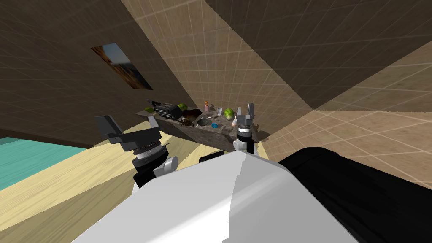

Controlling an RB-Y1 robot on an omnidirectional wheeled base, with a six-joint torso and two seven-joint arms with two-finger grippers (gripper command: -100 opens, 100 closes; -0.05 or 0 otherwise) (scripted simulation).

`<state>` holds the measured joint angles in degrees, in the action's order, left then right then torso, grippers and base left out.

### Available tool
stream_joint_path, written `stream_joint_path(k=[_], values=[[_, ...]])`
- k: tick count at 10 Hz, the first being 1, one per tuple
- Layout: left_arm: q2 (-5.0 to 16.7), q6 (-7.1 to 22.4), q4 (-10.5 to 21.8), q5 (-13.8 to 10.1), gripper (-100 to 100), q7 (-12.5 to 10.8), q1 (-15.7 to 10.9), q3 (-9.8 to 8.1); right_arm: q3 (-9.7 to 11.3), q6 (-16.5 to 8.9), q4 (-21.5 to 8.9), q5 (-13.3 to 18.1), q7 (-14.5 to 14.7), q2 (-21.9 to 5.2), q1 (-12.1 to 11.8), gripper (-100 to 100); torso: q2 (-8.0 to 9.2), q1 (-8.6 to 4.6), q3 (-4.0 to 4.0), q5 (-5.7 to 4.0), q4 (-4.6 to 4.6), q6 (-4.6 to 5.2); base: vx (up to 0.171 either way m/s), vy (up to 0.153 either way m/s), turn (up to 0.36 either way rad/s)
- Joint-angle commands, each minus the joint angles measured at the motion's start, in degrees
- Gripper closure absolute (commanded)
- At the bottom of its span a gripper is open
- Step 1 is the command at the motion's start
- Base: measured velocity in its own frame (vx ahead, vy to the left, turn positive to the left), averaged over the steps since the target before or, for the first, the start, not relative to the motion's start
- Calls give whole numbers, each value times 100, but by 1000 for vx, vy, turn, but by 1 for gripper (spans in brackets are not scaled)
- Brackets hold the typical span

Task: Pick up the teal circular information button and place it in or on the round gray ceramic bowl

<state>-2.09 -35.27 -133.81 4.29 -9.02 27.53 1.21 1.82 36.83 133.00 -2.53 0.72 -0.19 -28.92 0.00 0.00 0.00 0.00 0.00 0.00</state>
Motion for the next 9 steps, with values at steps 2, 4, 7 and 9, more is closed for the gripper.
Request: stream_joint_path(k=[2, 4, 7, 9], values=[[0, 0, 0, 0, 0, 0, 0, 0, 103, 38, -113, 116, 16, -421, -47, -100, 3, -3, 1, -1, 0, 0, -12, -11, 23], [0, 0, 0, 0, 0, 0, 0, 0, 171, 62, -184, 193, 28, -640, -77, -100, 9, -8, 5, -2, 2, 0, -24, -16, 23], [0, 0, 0, 0, 0, 0, 0, 0, 351, 122, -369, 392, 59, -1129, -155, -100, 12, -14, 7, -3, 2, 0, -28, -26, 28], [0, 0, 0, 0, 0, 0, 0, 0, 460, 158, -478, 512, 78, -1399, -201, -100, 11, -11, 6, -3, 2, 0, -24, -19, 28]])
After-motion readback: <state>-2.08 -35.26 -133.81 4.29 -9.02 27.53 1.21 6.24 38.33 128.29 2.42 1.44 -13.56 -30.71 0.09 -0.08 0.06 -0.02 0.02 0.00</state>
